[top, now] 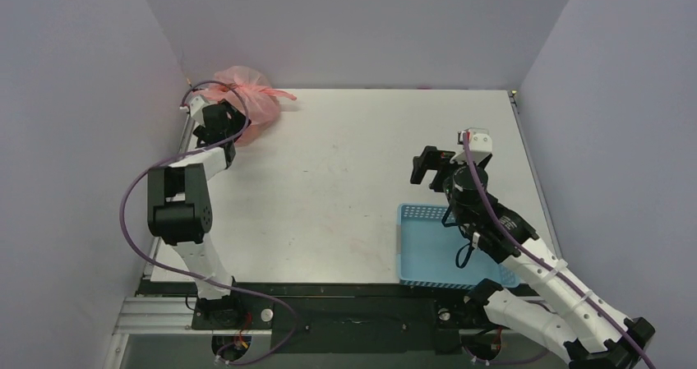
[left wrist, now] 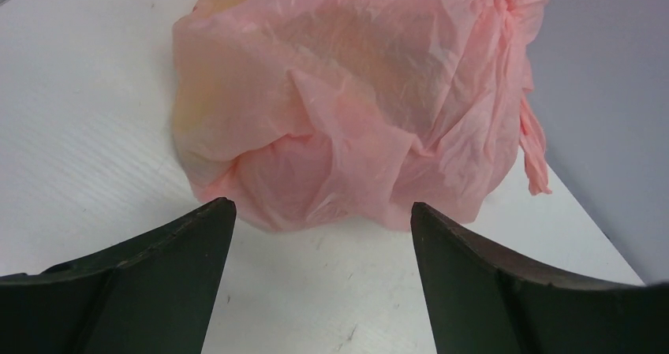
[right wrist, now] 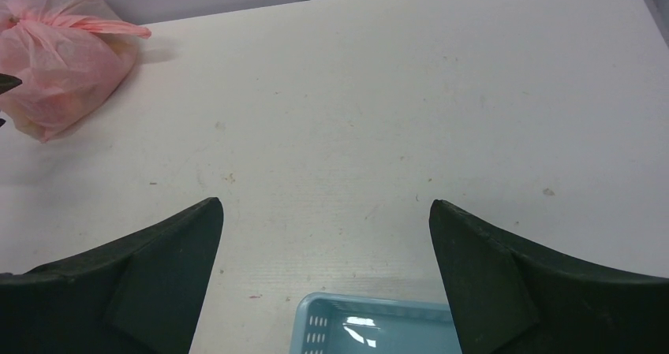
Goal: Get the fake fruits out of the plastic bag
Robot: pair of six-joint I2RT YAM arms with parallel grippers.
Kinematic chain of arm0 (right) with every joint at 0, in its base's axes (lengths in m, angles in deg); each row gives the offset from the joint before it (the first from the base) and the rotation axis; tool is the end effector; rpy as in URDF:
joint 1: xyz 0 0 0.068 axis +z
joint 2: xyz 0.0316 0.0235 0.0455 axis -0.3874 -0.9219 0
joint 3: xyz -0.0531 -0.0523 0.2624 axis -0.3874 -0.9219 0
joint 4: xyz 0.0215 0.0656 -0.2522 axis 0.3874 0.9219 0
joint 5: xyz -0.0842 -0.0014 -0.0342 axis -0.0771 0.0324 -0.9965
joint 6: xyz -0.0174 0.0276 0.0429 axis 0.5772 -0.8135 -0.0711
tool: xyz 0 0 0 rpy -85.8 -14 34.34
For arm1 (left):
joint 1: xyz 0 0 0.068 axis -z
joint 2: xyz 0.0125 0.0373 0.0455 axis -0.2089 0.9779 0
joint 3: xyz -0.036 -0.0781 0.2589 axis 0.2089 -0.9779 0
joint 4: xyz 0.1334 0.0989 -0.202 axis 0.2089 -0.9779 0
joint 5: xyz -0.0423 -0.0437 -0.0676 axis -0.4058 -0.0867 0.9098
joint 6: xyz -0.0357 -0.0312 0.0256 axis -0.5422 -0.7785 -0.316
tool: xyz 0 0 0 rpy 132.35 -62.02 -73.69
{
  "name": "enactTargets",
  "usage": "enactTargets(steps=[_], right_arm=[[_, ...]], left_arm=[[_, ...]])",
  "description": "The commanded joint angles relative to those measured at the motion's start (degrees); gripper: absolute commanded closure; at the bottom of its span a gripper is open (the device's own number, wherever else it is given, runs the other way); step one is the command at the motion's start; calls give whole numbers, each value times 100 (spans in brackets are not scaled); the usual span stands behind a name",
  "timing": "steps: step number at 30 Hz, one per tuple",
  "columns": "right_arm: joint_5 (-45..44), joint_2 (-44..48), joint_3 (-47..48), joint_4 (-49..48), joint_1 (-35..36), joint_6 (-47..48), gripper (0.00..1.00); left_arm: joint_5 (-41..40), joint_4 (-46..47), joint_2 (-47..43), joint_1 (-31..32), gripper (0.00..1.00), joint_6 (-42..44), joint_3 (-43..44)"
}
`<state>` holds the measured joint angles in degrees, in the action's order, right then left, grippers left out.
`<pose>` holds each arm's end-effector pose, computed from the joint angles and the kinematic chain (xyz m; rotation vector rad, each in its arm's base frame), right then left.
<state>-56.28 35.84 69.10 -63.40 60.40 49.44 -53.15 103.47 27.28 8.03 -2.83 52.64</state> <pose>0.1597 0.1044 0.3389 0.0779 1.8446 0.3573 0.4116 0.0368 0.2007 -0.8994 1.8178 -0.1784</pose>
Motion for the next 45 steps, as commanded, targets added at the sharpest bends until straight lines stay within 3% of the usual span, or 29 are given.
enactTargets(steps=[1,7,9,10,13,15,18,23,34,40,45], right_arm=[[-346,321,150,-101,19,322,0],[-562,615,137,68,3,440,0],[-586,639,135,81,7,441,0],[-589,637,142,92,4,435,0],[-608,552,196,198,-4,400,0],[-584,495,223,235,-7,355,0],[-444,352,243,243,-7,248,0],[-3,88,292,273,2,2,1],[1474,-850,560,351,250,-253,6],[1352,-1262,598,362,872,-335,6],[1154,-1475,425,-39,1518,-721,6]], left_arm=[[-409,489,442,80,21,78,636],[-634,-524,1299,203,25,354,1724],[-544,-966,1468,250,41,459,2157],[-425,-1120,1511,264,59,480,2315],[-70,-1945,1562,272,91,453,2514],[167,-2333,1410,280,100,329,2407],[489,-2432,934,344,100,177,1831],[770,-2458,-471,1016,100,-11,261],[213,-2853,-3812,2987,100,-588,-2635],[771,-2622,-5230,3653,100,-1270,-3782],[769,-3481,-6681,3726,95,-1674,-4105]])
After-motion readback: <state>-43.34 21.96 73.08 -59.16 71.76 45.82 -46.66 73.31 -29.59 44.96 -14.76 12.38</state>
